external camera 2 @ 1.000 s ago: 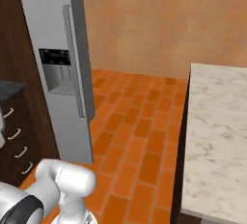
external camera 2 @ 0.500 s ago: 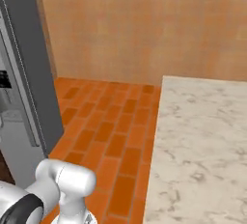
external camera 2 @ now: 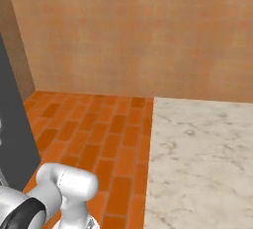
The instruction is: Take the meat container that has the chicken drumstick and place it on the second highest rack of the freezer. Then take the vegetable container that has the potato and sweet potato and place it on the highest rack of the freezer.
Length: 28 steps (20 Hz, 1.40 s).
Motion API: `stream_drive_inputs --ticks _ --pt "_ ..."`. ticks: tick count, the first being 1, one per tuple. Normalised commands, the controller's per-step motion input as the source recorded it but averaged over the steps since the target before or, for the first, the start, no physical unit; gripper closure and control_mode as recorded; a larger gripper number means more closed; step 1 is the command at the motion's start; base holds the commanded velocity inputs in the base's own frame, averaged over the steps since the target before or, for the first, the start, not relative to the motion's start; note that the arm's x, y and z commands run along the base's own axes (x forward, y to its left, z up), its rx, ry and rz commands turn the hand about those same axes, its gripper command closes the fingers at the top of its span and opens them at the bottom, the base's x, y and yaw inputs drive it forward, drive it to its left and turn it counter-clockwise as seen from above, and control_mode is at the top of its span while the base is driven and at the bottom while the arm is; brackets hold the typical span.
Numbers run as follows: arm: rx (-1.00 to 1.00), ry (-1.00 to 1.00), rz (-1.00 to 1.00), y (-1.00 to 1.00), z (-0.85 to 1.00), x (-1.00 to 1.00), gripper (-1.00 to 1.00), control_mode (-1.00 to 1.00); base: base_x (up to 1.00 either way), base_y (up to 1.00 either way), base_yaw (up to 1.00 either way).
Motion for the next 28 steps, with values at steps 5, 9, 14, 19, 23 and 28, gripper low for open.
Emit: stream_drive_inputs --ticks 5,9,14,19,23,28 --pt "0.00 0.00 0.00 0.00 0.00 0.00 1.00 1.00 1.00 0.00 -0.08" --pt "0.00 0.00 0.00 0.00 0.00 0.00 1.00 1.00 1.00 0.00 0.04" --pt "0.00 0.00 0.00 0.00 0.00 0.00 1.00 1.00 1.00 0.09 0.36" --pt "0.00 0.00 0.00 0.00 0.00 0.00 1.00 1.00 0.89 0.14 0.58" --pt "0.00 0.00 0.00 0.00 0.00 0.00 1.00 1.00 0.47 0.08 0.67" --pt "0.00 0.00 0.00 0.00 0.00 0.00 1.00 1.00 0.06 0.00 0.73"
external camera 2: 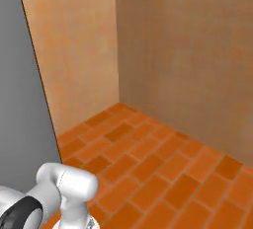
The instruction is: Take the meat container that has the chicken drumstick and place it on the second highest rack of the freezer. Then take the vegetable container that has the potato and sweet potato and place it on the highest rack of the freezer.
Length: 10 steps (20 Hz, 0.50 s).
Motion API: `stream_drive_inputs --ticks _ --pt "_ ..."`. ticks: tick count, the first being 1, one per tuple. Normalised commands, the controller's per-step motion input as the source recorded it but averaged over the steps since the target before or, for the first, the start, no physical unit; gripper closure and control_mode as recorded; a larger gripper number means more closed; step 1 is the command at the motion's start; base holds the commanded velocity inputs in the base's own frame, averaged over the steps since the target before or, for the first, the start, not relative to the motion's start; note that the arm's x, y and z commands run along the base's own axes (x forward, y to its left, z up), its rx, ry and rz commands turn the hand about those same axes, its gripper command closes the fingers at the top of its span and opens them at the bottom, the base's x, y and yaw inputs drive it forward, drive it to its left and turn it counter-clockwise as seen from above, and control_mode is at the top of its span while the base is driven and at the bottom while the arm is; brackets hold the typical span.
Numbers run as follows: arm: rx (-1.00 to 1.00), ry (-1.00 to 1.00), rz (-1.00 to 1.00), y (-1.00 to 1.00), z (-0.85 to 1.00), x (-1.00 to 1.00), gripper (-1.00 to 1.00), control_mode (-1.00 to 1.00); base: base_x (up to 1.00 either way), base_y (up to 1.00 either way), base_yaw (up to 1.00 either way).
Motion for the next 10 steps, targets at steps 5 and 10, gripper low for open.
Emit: stream_drive_inputs --ticks 5,10 --pt "0.00 0.00 0.00 0.00 0.00 0.00 1.00 1.00 0.00 0.00 0.73" --pt "0.00 0.00 0.00 0.00 0.00 0.00 1.00 1.00 0.00 0.00 0.71"
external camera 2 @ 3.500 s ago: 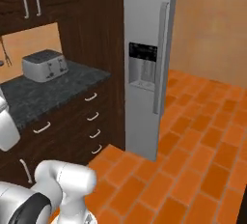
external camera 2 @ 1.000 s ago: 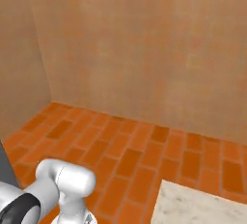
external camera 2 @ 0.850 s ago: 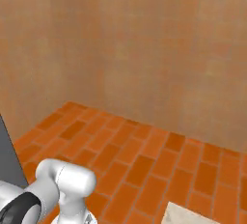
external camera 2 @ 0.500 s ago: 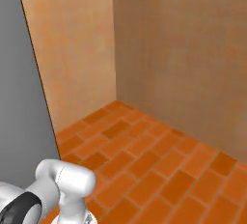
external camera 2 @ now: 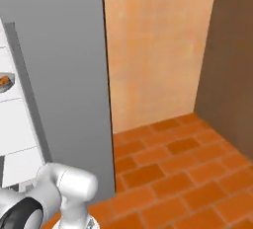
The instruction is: Take the meat container that has the chicken drumstick and place it on the second highest rack of the freezer. Then take the vegetable container that has the potato and sweet potato and place it on the highest rack of the freezer.
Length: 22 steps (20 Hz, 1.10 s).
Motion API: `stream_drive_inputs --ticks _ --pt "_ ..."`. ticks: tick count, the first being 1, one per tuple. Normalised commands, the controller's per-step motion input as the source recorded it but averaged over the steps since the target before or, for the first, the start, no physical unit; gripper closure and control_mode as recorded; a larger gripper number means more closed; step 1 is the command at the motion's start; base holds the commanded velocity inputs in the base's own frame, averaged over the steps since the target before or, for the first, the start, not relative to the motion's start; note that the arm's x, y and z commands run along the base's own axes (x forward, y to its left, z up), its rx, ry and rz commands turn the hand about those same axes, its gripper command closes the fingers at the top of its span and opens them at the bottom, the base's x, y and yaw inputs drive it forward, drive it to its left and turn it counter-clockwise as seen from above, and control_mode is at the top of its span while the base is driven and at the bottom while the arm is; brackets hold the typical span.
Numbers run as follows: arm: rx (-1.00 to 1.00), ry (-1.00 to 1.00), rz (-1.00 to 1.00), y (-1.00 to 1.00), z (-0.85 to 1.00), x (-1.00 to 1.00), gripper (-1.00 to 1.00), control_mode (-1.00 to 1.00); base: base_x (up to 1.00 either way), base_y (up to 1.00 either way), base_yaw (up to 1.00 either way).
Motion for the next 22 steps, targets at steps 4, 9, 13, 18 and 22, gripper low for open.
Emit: stream_drive_inputs --ticks 4,9,13,18,22 --pt "0.00 0.00 0.00 0.00 0.00 0.00 1.00 1.00 0.04 -0.01 0.71" --pt "0.00 0.00 0.00 0.00 0.00 0.00 1.00 1.00 0.53 -0.41 0.59" --pt "0.00 0.00 0.00 0.00 0.00 0.00 1.00 1.00 0.90 -0.29 0.51" --pt "0.00 0.00 0.00 0.00 0.00 0.00 1.00 1.00 0.80 0.00 0.27" --pt "0.00 0.00 0.00 0.00 0.00 0.00 1.00 1.00 0.30 0.31 0.18"
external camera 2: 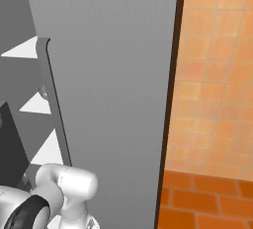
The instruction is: Take the meat container that has the chicken drumstick and place it on the second highest rack of the freezer. Then take the vegetable container that has the potato and sweet potato and place it on the highest rack of the freezer.
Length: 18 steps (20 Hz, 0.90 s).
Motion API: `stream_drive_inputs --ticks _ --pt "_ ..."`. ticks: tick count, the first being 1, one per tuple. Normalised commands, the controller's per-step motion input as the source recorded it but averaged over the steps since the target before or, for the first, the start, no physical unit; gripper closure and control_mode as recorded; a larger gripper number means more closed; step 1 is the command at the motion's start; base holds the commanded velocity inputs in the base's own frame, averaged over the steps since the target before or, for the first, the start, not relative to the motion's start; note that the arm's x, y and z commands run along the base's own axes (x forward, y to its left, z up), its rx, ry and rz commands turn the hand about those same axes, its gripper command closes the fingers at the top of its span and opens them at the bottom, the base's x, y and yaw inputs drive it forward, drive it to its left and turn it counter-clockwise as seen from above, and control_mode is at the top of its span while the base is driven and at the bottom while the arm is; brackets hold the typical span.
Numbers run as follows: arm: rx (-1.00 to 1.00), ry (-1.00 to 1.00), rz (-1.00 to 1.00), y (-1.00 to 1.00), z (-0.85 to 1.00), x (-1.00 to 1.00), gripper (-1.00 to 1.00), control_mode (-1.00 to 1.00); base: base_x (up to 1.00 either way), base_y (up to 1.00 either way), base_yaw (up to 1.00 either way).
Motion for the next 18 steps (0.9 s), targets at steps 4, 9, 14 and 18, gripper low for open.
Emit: stream_drive_inputs --ticks 4,9,14,18 --pt "0.00 0.00 0.00 0.00 0.00 0.00 1.00 1.00 0.03 0.56 0.05" --pt "0.04 0.02 -0.02 -0.02 0.03 0.07 1.00 -1.00 0.36 0.09 -0.01" --pt "0.10 0.03 -0.33 0.17 0.06 0.51 1.00 -1.00 0.00 0.00 0.00" --pt "0.01 -0.02 -0.47 0.54 0.03 0.57 1.00 -1.00 0.00 0.00 0.00"
